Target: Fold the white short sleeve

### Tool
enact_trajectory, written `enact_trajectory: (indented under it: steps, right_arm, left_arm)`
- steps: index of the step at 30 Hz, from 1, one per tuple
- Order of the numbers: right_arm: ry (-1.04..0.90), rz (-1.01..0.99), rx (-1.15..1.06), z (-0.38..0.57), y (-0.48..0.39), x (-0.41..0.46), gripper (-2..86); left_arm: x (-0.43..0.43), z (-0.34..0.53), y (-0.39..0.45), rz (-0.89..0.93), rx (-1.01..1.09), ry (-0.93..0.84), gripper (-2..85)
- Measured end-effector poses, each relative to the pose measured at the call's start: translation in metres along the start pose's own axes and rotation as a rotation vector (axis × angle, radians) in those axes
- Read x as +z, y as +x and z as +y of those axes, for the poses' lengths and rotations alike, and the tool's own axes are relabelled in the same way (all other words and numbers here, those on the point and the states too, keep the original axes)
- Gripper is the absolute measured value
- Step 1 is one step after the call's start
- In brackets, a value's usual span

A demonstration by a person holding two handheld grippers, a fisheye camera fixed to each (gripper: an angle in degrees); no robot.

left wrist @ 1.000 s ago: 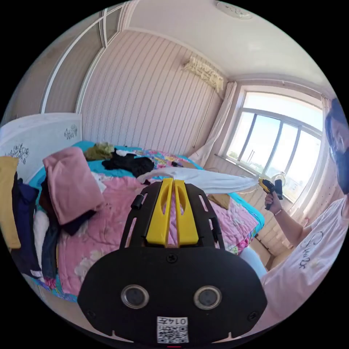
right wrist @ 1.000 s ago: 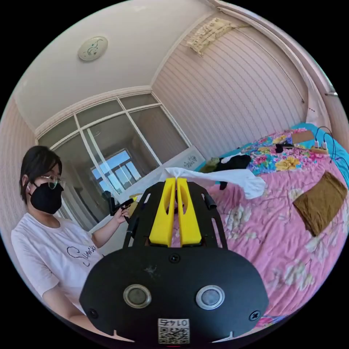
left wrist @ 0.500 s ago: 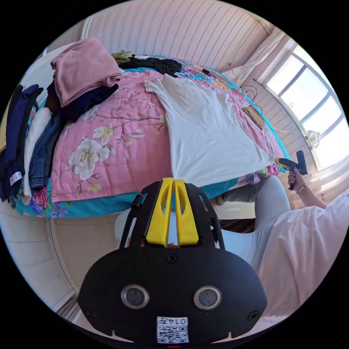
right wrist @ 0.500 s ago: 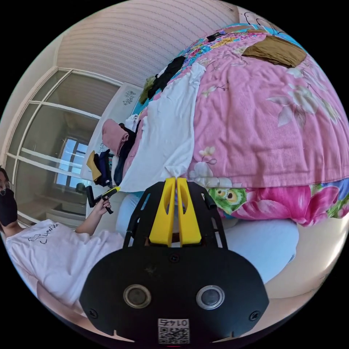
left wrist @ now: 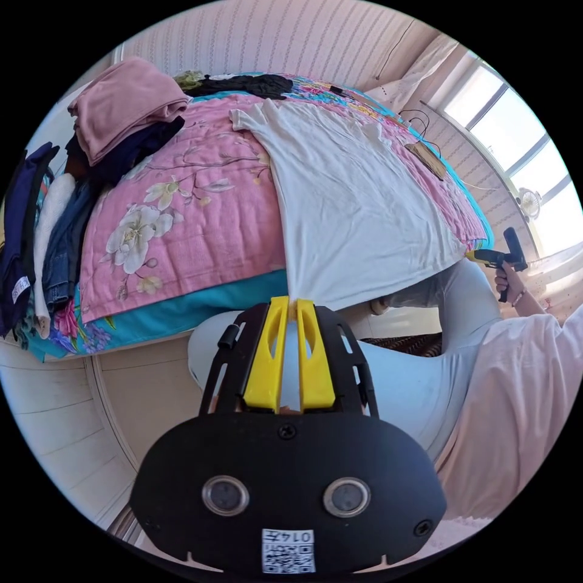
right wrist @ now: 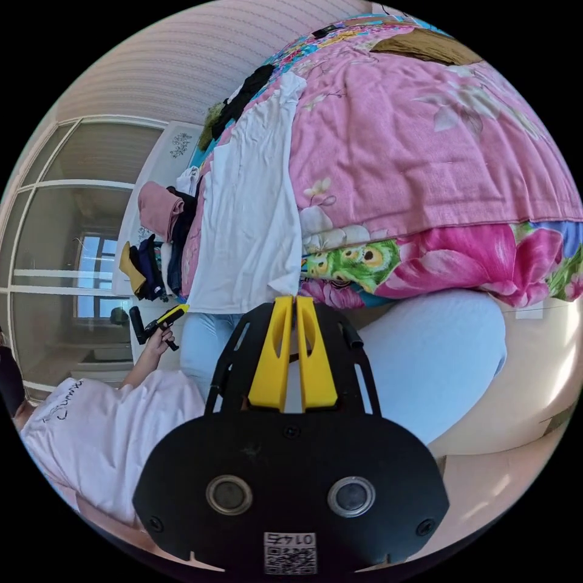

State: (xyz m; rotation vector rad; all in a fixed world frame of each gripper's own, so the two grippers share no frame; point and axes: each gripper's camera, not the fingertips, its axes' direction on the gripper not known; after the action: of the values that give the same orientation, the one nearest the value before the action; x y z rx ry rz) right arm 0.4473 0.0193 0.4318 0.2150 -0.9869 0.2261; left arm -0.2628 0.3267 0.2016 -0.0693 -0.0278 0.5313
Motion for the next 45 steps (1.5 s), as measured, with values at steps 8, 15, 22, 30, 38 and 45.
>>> enact_trajectory:
  steps: [8,15,22,30,38,45]
  right_arm:
    - [0.008,0.177,-0.063,-0.045,-0.021,0.025,4.5]
    - [-0.151,0.286,-0.047,-0.098,-0.016,0.082,2.4]
    - [-0.278,0.331,-0.059,-0.114,-0.002,0.091,0.1]
    - [-0.112,0.254,-0.025,-0.117,0.016,0.042,4.5]
    - [0.142,0.057,-0.084,-0.153,0.039,-0.008,6.1]
    - [0.233,-0.081,-0.093,-0.217,0.062,-0.014,6.0]
  left_arm:
    - [-0.009,-0.001,-0.004,-0.015,-0.047,0.007,-0.3]
    - [-0.019,-0.019,0.008,-0.024,-0.021,0.047,-0.7]
    - [-0.023,-0.034,0.017,-0.016,0.025,0.070,-0.9]
    - [-0.023,-0.066,0.035,-0.002,0.088,0.100,-0.8]
    - [0.001,-0.220,0.101,0.032,0.343,0.125,-0.5]
    - [0.063,-0.415,0.212,0.051,0.543,0.173,0.2]
